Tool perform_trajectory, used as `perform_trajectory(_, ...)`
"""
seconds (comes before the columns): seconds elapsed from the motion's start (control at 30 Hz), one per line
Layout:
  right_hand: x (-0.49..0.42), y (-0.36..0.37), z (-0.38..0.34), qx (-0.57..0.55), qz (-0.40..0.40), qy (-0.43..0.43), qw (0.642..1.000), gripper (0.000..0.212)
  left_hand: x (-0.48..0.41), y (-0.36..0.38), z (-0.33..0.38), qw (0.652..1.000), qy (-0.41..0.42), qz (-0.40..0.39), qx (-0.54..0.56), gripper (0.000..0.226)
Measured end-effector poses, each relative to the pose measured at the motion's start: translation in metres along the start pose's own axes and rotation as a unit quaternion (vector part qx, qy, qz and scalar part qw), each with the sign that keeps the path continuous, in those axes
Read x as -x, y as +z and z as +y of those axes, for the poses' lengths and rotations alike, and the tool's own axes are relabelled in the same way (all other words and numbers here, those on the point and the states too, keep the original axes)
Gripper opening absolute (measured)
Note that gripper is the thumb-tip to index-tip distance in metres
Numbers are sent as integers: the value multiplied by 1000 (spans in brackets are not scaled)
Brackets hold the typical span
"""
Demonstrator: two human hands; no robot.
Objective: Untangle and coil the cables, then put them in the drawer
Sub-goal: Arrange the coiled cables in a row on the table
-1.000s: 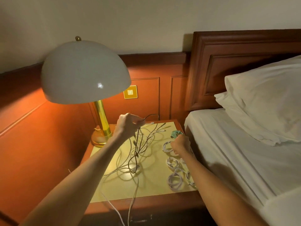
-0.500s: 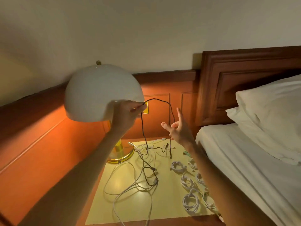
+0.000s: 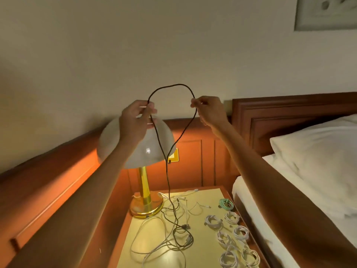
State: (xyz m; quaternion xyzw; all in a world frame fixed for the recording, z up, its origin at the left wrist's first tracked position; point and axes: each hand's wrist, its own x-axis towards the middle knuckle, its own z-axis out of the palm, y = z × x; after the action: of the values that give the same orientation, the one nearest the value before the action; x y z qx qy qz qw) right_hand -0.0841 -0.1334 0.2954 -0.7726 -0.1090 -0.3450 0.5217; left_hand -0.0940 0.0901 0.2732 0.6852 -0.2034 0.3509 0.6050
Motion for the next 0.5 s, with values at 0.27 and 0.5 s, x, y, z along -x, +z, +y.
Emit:
perform_trajectory(0.27,29,-38,-102,-101,-98,11,990,21,7,-31,40,981,33,-51,-183,47)
perform_trajectory(0.5,62,-47,-133,-149,-113,63,980,20,96,-44,72,961,142,33,-235,41)
